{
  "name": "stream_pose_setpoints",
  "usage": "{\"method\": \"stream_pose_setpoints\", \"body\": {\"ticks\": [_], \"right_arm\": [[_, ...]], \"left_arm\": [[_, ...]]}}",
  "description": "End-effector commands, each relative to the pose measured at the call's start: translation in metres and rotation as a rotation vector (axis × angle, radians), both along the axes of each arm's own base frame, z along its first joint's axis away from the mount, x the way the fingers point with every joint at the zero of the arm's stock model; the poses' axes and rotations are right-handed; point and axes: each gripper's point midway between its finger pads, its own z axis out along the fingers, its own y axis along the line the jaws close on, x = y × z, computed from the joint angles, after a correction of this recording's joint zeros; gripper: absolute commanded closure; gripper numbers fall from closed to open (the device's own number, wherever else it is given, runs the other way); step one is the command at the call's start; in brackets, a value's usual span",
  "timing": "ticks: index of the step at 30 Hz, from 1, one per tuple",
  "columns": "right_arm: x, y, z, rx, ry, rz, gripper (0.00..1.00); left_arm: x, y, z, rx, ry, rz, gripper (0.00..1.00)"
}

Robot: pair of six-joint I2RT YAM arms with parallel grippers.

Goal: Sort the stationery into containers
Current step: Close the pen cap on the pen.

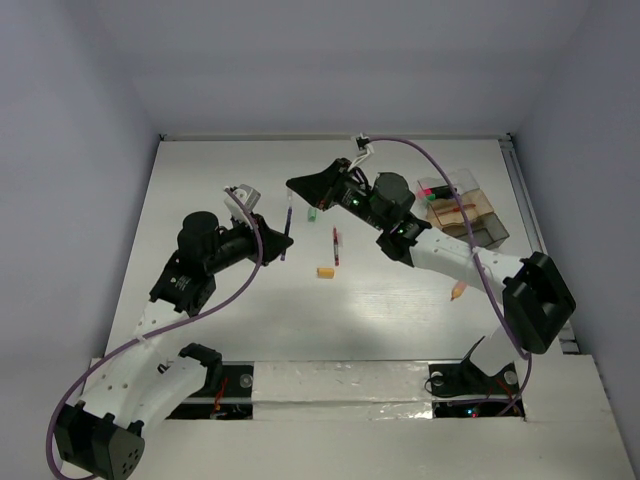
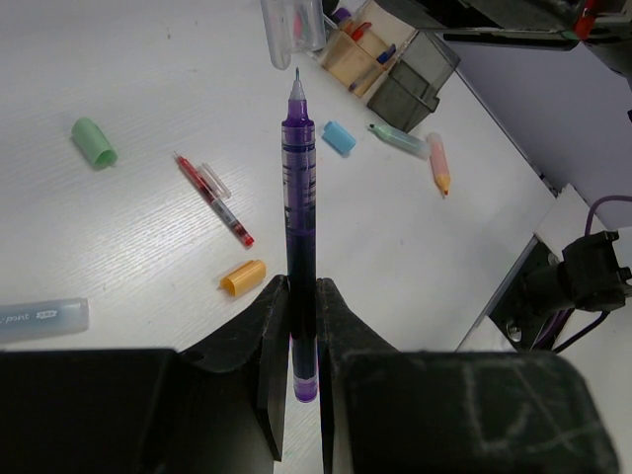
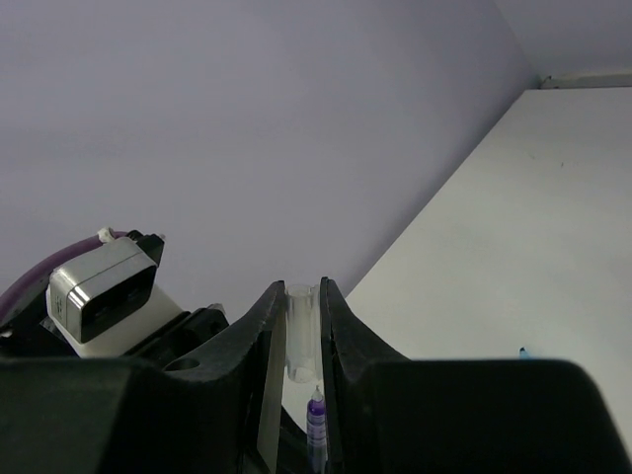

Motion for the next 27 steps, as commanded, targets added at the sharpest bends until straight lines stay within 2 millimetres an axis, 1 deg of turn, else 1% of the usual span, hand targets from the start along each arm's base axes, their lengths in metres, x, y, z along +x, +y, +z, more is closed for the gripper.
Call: {"method": "stream_pose_setpoints", "body": {"ticks": [1, 8, 14, 24, 25, 27], "right_arm": [[-0.010, -0.001, 0.036, 0.078, -0.084, 0.009, 1.00], [-0.006, -0.002, 0.025, 0.060, -0.071, -0.009, 1.00], [-0.004, -0.002, 0.023, 0.055, -0.071, -0.017, 1.00], [-0.006, -0.002, 0.016, 0.046, -0.065, -0.011, 1.00], [-0.009, 0.001, 0.016, 0.047, -0.066, 0.000, 1.00], [-0.008, 0.002, 0.014, 0.043, -0.065, -0.003, 1.00]], "left_arm": [[0.002, -0.003, 0.017, -0.035, -0.059, -0.012, 1.00], [0.001, -0.001, 0.021, -0.041, -0.072, -0.006, 1.00], [0.001, -0.001, 0.023, -0.043, -0.078, -0.006, 1.00], [0.003, 0.004, 0.028, -0.048, -0.097, 0.023, 1.00], [0.002, 0.004, 0.028, -0.049, -0.098, 0.023, 1.00], [0.003, 0.004, 0.027, -0.047, -0.094, 0.023, 1.00]]}}
